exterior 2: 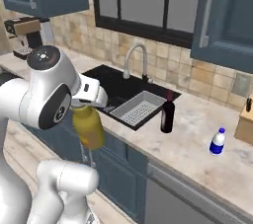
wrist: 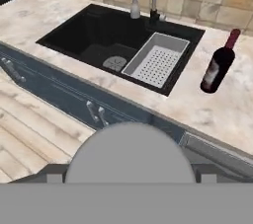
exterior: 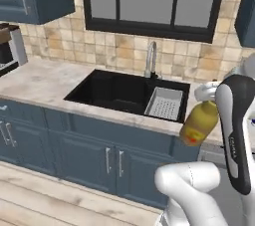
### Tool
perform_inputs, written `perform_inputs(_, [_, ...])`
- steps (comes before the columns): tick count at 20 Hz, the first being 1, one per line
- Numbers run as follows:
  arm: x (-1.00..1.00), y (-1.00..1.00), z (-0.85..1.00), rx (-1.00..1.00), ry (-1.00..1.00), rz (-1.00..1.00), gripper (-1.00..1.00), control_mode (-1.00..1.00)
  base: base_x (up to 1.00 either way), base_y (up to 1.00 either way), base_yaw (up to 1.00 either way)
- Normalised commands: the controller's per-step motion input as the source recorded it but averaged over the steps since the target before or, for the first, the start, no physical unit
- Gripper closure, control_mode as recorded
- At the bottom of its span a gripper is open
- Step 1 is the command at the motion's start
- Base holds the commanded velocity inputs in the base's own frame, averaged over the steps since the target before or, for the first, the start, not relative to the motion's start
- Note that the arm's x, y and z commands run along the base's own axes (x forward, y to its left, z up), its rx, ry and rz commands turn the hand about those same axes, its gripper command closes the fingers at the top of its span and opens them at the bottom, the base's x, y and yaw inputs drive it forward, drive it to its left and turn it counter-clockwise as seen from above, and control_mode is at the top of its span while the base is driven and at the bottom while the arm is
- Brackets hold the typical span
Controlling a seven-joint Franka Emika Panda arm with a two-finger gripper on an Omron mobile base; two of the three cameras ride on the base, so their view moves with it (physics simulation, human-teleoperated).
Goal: Place the drinks on the dining counter in a tight cluster.
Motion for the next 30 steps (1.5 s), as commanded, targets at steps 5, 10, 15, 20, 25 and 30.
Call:
perform_inputs(5, [0.00, 0.00, 0.00, 0.00, 0.00, 0.00, 1.00, 1.00, 0.00, 0.87, 0.74])
perform_inputs(10, [0.00, 0.00, 0.00, 0.00, 0.00, 0.00, 1.00, 1.00, 0.00, 0.95, 0.59])
perform_inputs(15, [0.00, 0.00, 0.00, 0.00, 0.00, 0.00, 1.00, 1.00, 0.00, 0.96, 0.64])
perform_inputs(20, [0.00, 0.00, 0.00, 0.00, 0.00, 0.00, 1.00, 1.00, 0.00, 0.73, 0.83])
perform_inputs(25, [0.00, 0.00, 0.00, 0.00, 0.00, 0.00, 1.00, 1.00, 0.00, 0.52, 0.93])
perform_inputs(30, [0.00, 0.00, 0.00, 0.00, 0.00, 0.00, 1.00, 1.00, 0.00, 0.43, 0.97])
